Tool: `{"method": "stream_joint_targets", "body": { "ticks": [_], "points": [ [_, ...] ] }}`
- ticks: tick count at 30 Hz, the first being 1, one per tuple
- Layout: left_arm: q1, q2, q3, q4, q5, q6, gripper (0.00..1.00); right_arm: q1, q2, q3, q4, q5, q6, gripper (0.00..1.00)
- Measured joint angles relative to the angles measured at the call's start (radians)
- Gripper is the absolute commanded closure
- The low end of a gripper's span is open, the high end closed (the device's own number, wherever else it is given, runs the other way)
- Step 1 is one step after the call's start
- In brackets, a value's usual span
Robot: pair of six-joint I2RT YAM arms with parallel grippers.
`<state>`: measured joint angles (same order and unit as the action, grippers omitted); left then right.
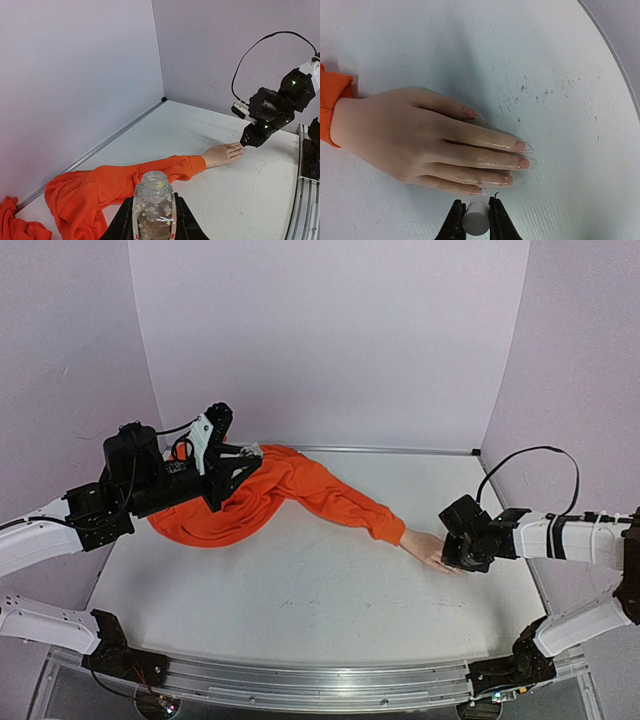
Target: Paint the nails
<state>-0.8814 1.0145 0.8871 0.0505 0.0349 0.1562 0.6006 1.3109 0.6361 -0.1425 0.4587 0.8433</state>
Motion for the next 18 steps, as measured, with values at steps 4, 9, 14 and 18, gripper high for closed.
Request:
{"method": "stream_joint_targets", "body": {
  "ticks": [4,9,14,18],
  "points": [
    [0.0,0.0,0.0,0.0,0.007,0.0,1.0,0.0,-0.012,0.0,0.017,-0.006,-0.02,1.0],
    [0.0,0.0,0.0,0.0,0.015,-0.001,1.0,0.0,-0.002,0.0,0.026,-0.006,-0.029,1.0],
    [0.0,0.0,0.0,0.0,0.015,-0.001,1.0,0.0,0.01,0.0,0.031,-0.007,-0.036,1.0],
    [0.001,0.0,0.0,0.0,0.015,-0.001,1.0,0.0,0.012,0.0,0.033,-0.007,-0.038,1.0]
  ]
}}
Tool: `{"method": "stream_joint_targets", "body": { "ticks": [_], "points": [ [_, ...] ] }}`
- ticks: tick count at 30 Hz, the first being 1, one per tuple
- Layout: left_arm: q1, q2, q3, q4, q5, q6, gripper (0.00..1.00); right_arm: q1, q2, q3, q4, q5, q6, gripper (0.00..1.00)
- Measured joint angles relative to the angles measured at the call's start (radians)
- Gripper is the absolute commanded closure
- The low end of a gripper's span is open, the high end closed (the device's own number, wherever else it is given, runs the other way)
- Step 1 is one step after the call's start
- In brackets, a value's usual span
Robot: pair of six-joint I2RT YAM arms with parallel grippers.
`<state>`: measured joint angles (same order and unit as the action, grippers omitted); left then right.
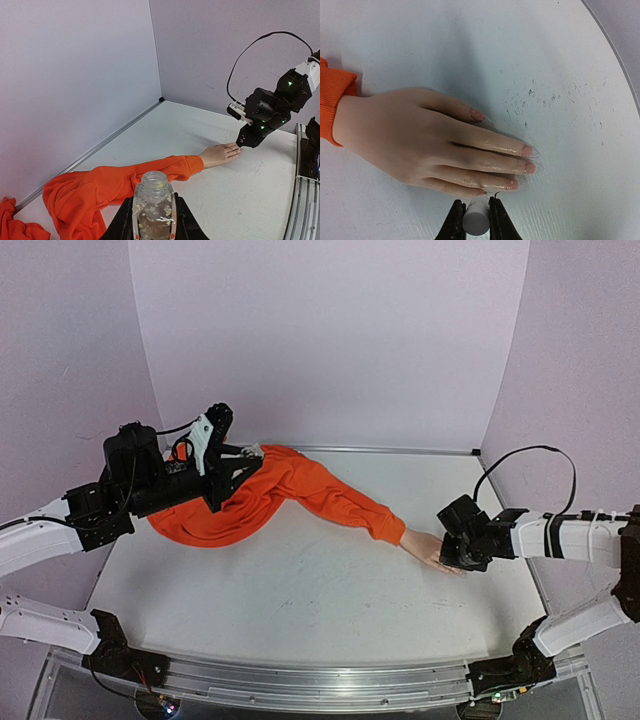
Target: Paint the nails
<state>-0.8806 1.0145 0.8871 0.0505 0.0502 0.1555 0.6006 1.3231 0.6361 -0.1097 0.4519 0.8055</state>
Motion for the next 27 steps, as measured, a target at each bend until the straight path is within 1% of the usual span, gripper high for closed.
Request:
{"method": "stream_joint_targets", "body": {
  "ticks": [27],
  "points": [
    [0.003,0.0,0.0,0.0,0.0,0.0,1.0,0.0,0.036,0.0,0.003,-0.008,0.011,1.0]
  ]
}}
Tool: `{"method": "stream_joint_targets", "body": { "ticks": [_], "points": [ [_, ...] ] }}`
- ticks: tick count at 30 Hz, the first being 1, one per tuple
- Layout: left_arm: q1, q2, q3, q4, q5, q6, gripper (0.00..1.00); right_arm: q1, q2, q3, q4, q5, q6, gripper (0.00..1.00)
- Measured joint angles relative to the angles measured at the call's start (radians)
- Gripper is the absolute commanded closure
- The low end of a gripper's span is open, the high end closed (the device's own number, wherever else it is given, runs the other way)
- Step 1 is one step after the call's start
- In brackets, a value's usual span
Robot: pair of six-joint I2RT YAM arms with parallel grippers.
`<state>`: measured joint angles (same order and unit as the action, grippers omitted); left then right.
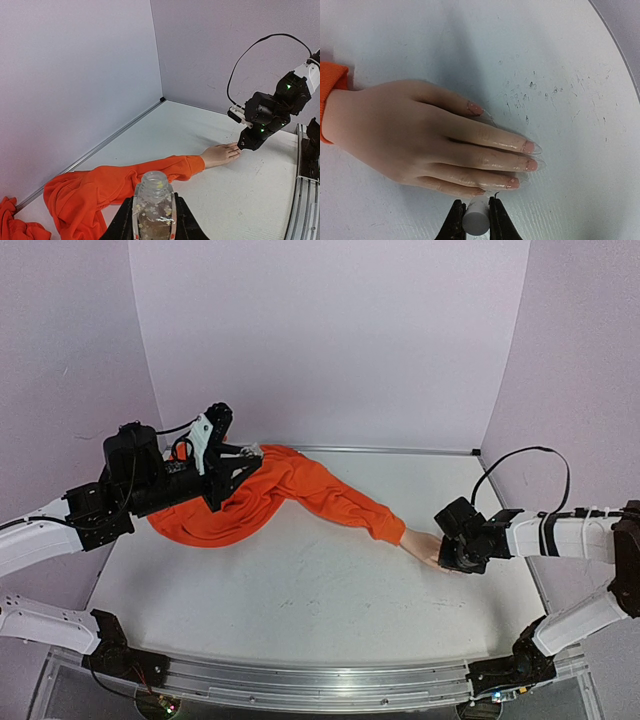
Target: Paint the nails
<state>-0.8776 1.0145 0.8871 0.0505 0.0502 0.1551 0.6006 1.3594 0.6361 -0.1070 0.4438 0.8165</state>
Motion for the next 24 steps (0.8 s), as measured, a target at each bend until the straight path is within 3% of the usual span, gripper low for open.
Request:
{"method": "stream_joint_targets", "body": {
  "ticks": [17,24],
  "points": [
    [0.002,0.0,0.0,0.0,0.0,-0.005,1.0,0.0,-0.005,-0.002,-0.057,0.011,0.065,1.0],
    [0.002,0.0,0.0,0.0,0.002,-0.006,1.0,0.0,-0.098,-0.014,-0.063,0.012,0.07,1.0]
  ]
}}
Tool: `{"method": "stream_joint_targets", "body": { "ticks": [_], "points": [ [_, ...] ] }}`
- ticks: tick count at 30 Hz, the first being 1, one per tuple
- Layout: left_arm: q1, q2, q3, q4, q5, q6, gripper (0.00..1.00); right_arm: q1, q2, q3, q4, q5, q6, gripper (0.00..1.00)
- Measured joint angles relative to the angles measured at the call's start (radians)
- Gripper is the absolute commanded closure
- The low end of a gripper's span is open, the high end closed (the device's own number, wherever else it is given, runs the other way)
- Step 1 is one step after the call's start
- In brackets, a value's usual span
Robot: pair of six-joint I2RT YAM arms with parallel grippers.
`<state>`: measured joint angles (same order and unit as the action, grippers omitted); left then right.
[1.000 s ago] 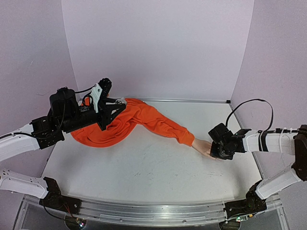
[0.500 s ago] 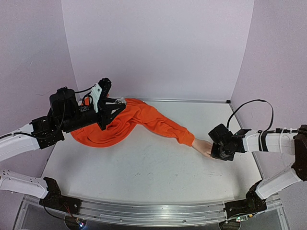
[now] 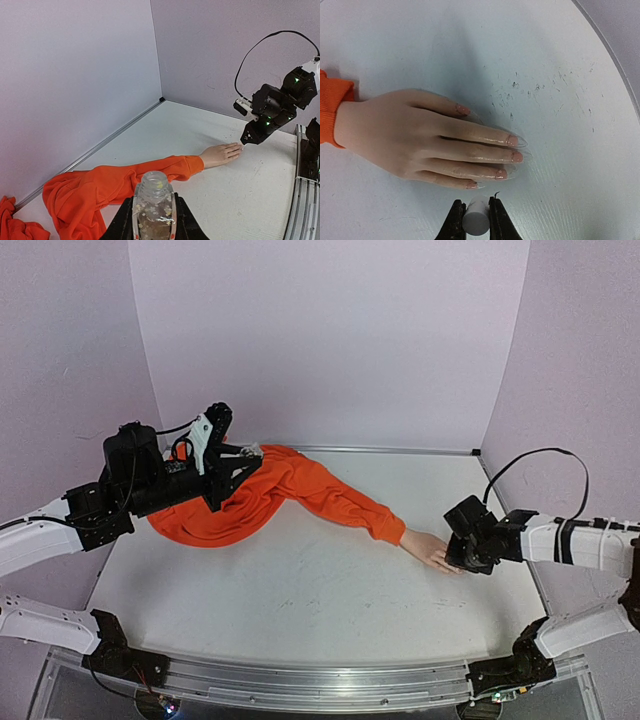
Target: Paint the nails
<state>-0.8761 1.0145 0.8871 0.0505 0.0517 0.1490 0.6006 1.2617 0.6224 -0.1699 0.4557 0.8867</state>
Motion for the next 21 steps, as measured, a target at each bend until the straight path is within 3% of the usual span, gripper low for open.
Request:
{"method": "stream_joint_targets", "body": {
  "ticks": [11,15,21],
  "points": [
    [0.0,0.002,0.0,0.001,0.027,0.005,1.0,0.007,-0.054,-0.005,0.06,-0.06,-0.106,1.0],
    [0.0,0.015,0.0,0.002,0.107,0.023,1.0,0.018,-0.157,-0.003,0.15,-0.171,-0.213,1.0],
    [0.0,0.036,-0.014,-0.002,0.252,0.063,1.0,0.027,-0.229,0.071,0.36,-0.509,-0.338,1.0]
  ]
}}
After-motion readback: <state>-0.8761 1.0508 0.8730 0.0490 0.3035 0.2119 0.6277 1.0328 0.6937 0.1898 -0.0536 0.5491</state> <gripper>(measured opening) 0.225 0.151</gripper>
